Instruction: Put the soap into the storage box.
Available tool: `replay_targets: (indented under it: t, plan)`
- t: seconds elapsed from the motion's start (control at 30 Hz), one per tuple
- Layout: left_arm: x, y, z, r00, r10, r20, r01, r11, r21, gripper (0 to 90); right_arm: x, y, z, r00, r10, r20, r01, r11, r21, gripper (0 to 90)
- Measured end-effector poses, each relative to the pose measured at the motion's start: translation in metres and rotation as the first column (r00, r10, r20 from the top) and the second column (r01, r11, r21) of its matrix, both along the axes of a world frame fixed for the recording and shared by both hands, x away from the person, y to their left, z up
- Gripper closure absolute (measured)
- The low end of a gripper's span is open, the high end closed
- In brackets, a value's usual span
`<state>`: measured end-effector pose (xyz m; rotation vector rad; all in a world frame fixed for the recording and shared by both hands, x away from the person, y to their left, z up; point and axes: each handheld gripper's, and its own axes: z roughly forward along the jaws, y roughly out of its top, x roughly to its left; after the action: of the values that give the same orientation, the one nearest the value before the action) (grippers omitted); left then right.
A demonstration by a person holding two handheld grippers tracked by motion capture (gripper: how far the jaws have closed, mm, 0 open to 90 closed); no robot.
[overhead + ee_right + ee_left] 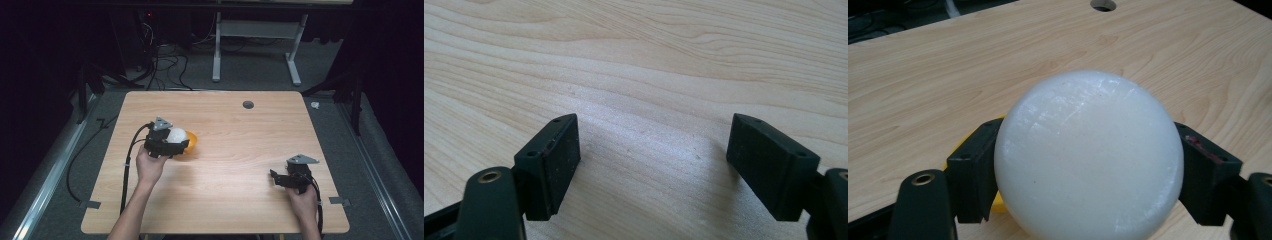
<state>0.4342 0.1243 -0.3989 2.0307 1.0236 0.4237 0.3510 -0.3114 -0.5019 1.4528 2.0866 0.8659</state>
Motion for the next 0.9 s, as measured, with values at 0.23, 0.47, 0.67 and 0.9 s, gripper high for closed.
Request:
replay_targets:
  t: [0.23,0.47,0.67,0.9]
  plan:
    - [0.005,-0.002,0.002,1.0,0.001,-0.007,-0.001,0.9999,0.012,24.3,0.0,0.0,0.0,1.0,0.0,0.0,0.0,1.0,0.0,22.3]
    - [0.012,-0.003,0.001,0.9998,0.01,-0.015,-0.01,0.9999,0.014,24.4,0.0,0.0,0.0,1.0,0.0,0.0,0.0,1.0,0.0,22.3]
    - [0.019,-0.005,0.0,0.9995,0.024,-0.022,-0.023,0.9994,0.026,24.3,0.0,0.0,0.0,1.0,0.0,0.0,0.0,1.0,0.001,22.3]
    - [0.026,-0.008,-0.004,0.9988,0.031,-0.037,-0.03,0.9989,0.036,24.3,0.0,0.0,0.0,1.0,0.0,0.0,0.0,1.0,0.001,22.3]
